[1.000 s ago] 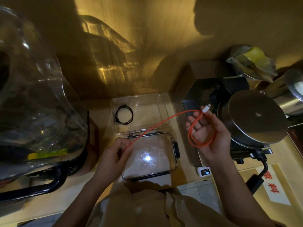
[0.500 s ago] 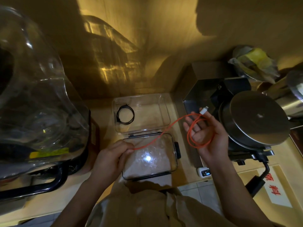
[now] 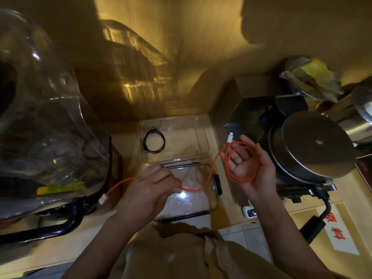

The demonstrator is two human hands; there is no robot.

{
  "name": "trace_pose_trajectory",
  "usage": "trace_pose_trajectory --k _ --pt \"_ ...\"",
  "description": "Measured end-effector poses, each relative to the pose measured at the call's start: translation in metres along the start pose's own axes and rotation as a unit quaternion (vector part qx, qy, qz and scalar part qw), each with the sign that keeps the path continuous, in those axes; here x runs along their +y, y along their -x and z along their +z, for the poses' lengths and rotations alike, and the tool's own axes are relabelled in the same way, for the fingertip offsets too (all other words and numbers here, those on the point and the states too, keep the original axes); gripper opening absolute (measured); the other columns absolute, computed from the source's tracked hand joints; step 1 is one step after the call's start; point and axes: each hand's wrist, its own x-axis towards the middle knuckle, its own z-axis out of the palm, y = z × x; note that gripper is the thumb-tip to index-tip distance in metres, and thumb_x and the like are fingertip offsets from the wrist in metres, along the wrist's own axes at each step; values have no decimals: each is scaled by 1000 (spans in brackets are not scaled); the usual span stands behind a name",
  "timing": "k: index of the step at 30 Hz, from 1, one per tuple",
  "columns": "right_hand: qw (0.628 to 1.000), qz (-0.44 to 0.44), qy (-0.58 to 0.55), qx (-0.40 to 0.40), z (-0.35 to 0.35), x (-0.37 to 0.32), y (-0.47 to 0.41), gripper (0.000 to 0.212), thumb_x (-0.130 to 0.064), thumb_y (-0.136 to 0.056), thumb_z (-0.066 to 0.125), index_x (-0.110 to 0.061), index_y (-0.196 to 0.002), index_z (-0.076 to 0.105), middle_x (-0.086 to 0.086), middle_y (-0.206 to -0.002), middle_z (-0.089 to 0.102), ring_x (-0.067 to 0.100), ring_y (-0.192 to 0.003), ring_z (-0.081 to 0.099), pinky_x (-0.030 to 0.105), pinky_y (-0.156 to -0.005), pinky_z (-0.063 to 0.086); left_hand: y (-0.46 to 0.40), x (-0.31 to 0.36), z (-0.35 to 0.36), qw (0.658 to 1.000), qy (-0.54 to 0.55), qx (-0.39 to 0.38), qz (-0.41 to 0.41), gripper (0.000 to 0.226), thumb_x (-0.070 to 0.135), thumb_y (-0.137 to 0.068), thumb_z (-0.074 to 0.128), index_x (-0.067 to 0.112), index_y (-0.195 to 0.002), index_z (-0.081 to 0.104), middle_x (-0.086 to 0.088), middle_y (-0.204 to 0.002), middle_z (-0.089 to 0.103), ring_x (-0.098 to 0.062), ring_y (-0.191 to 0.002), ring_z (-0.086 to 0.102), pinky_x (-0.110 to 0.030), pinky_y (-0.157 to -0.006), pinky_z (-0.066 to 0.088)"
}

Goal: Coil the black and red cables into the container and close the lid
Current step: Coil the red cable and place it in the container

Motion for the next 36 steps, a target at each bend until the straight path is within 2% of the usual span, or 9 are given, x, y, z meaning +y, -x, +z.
trace_pose_trajectory --k 5,8,12,16,20,23,27,33,36 --pt "1000 21 -18 -12 0 8 0 38 -34 -89 55 -12 -118 67 21 -111 68 32 -108 65 50 -100 51 -13 16 1 1000 8 0 17 18 14 -91 57 11 -84 73 -3 -83 64 -24 -75 56 -38 -68 46" --pt "999 40 -32 -11 1 13 1 44 -35 -90 55 -11 -126 62 24 -122 63 35 -114 63 47 -94 56 -22 25 4 999 34 14 29 22 18 -94 56 9 -82 73 -4 -82 66 -27 -73 58 -41 -65 48" --pt "997 71 -36 -7 4 17 3 48 -36 -87 53 -10 -128 58 28 -135 51 36 -117 59 46 -96 51 -33 31 13 996 71 18 56 31 24 -98 50 10 -83 73 -6 -83 67 -29 -74 58 -44 -66 48" --pt "994 98 -41 9 5 19 3 45 -37 -85 53 -9 -119 61 25 -119 58 33 -105 64 46 -98 47 -40 35 21 993 87 19 76 13 17 -98 53 21 -95 65 -6 -85 65 -28 -76 56 -43 -68 46" --pt "994 105 -38 11 4 20 3 47 -40 -83 54 -10 -119 63 20 -119 66 32 -101 68 46 -95 48 -42 37 28 992 96 4 82 11 20 -99 53 23 -99 64 -4 -89 65 -25 -81 57 -43 -69 46" --pt "991 114 -74 9 1 23 4 46 -39 -84 56 -9 -118 64 21 -114 68 34 -97 70 48 -83 59 -40 36 30 994 83 -10 77 9 23 -99 54 27 -101 62 3 -93 62 -15 -85 51 -39 -69 46" --pt "988 133 -76 -1 2 27 7 45 -41 -85 57 -10 -116 65 20 -115 68 36 -99 71 50 -77 60 -39 33 32 995 66 -34 72 9 23 -100 54 29 -101 61 6 -97 62 -10 -88 47 -37 -70 46" --pt "987 151 -21 -58 4 33 11 57 -44 -89 56 -9 -135 56 24 -128 61 37 -112 64 46 -90 56 -51 32 35 998 25 -21 62 12 27 -100 54 26 -100 66 9 -100 65 -8 -91 54 -25 -80 47" --pt "978 179 -24 -105 7 36 15 52 -42 -93 54 -8 -132 59 21 -121 66 33 -109 66 45 -90 55 -62 32 33 999 27 -6 38 14 25 -100 54 22 -101 67 7 -97 67 -2 -89 52 -15 -82 40"
